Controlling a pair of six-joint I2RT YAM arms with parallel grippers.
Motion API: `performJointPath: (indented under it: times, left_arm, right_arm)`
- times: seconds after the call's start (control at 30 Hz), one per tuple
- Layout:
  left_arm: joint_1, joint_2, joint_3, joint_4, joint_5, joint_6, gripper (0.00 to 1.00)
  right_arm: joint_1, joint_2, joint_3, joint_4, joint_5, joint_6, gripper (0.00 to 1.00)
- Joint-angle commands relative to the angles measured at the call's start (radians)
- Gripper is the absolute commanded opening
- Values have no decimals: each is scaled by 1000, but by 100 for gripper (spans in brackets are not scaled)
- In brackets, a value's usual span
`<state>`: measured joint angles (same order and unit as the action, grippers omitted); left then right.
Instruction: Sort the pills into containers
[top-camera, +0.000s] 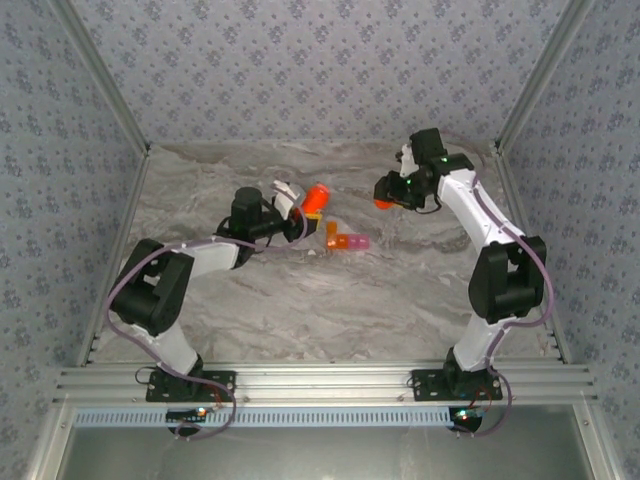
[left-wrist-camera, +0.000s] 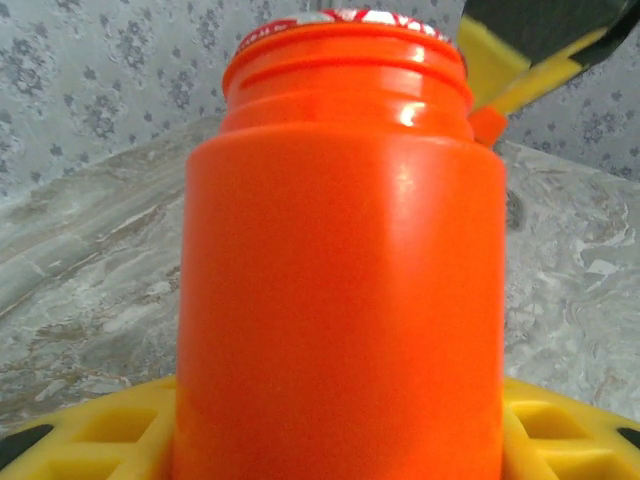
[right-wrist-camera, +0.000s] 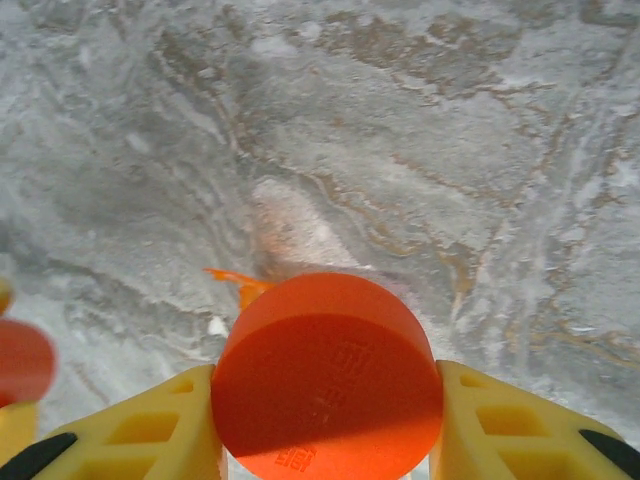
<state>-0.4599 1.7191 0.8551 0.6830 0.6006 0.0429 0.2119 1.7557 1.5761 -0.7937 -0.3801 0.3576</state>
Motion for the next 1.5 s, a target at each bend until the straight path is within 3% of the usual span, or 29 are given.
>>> performJointPath:
  times: [0.0,0.47,0.73,1.47]
  left_arm:
    - [3,27,49,13,71,31,0]
    - [-8,90,138,-90,198,107,0]
    - [-10,92,166,-166,230,153,0]
    - [-18,87,202,-229,281,201,0]
  right_arm:
    - [6,8,54,-47,-104,-13,46]
    - [38,103,241,-146,-324,-149,46]
    - [75,169,319,-213,-384,-223,46]
    - [121,199,331,-270,-450,-294,45]
